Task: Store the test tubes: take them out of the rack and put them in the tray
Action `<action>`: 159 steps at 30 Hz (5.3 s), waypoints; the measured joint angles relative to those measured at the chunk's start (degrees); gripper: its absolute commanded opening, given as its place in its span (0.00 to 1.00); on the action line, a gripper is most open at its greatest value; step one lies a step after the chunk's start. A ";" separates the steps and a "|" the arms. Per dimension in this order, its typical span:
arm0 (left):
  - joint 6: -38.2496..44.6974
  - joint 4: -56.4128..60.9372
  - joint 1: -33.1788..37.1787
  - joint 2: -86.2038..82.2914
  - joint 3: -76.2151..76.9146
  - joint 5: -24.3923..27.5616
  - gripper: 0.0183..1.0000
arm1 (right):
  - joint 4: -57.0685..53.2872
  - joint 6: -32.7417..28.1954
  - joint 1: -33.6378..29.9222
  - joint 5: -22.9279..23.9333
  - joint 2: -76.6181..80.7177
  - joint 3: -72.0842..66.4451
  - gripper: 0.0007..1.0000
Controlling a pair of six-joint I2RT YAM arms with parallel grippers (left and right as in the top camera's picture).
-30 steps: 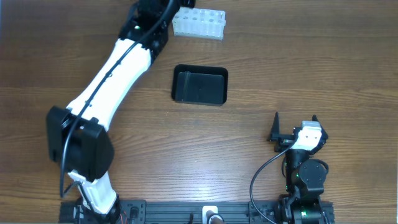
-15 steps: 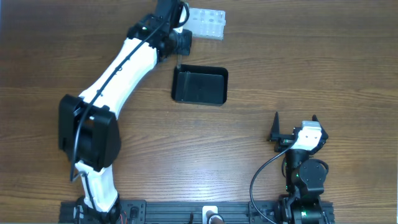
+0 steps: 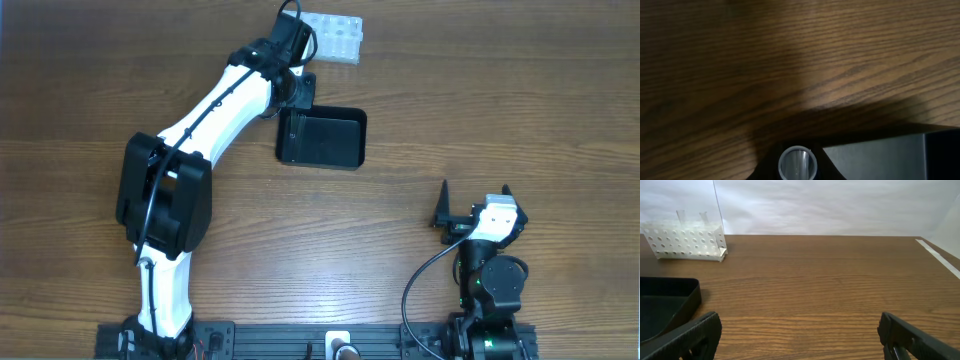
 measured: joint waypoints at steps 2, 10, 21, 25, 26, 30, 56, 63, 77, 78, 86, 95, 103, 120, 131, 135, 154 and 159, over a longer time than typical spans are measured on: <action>-0.15 -0.57 -0.02 0.02 0.00 0.02 0.02 | 0.00 -0.02 0.00 0.00 0.00 0.00 0.99; -0.17 -3.58 -0.66 0.02 0.00 0.02 0.02 | 0.00 0.02 0.00 0.00 0.00 0.00 0.99; -0.17 -3.65 -0.92 0.09 0.00 0.02 0.02 | 0.00 -0.04 0.00 0.00 0.00 0.00 0.99; -0.17 -3.65 -0.92 0.92 0.00 0.02 0.02 | 0.00 -0.04 0.00 0.00 0.00 0.00 0.99; -0.17 -3.65 -0.92 1.22 0.00 0.02 0.03 | 0.00 0.00 0.00 0.02 0.00 0.00 0.99; -0.17 -3.67 -0.92 2.05 0.00 0.02 0.10 | 0.00 -0.04 0.00 0.00 0.00 0.00 0.99; 0.92 5.97 -1.46 -4.00 -0.46 -6.58 1.00 | 0.00 -0.04 0.00 0.00 0.00 0.00 0.99; 10.97 13.97 -0.87 -18.93 -0.50 -11.98 1.00 | 0.00 -0.04 0.00 0.00 0.00 0.00 0.99; 15.41 22.75 10.64 -32.87 -6.54 -9.35 1.00 | 0.00 0.00 0.00 0.00 0.00 0.00 0.99; 15.80 25.42 11.61 -35.12 -9.05 -8.09 1.00 | 0.00 -0.02 0.00 0.00 0.00 0.00 0.99; 17.53 43.47 21.70 -59.93 -39.63 4.52 1.00 | 0.00 -0.07 0.00 0.02 0.00 0.00 0.99; 17.99 45.90 30.45 -96.06 -74.12 12.17 1.00 | 0.02 0.02 0.00 0.20 0.00 0.00 0.99; 18.16 46.27 31.10 -118.49 -90.68 15.19 1.00 | 0.02 -0.02 0.00 0.20 0.00 0.00 0.99; 19.06 49.90 28.02 -122.40 -97.96 16.92 1.00 | 0.02 -0.02 0.00 0.20 0.00 0.00 0.99; 19.67 38.36 27.47 -122.53 -98.42 16.94 1.00 | 0.02 0.00 0.00 0.22 0.00 0.00 0.99; 19.65 38.36 27.47 -122.55 -98.42 16.94 1.00 | 0.02 0.00 0.00 0.20 0.00 0.00 0.99; 19.67 38.36 27.47 -122.55 -98.42 16.94 1.00 | 0.00 -0.02 0.00 0.20 0.00 0.00 0.99; 19.67 38.36 27.47 -122.55 -98.42 16.94 1.00 | 0.02 0.00 0.00 0.20 0.00 0.00 0.99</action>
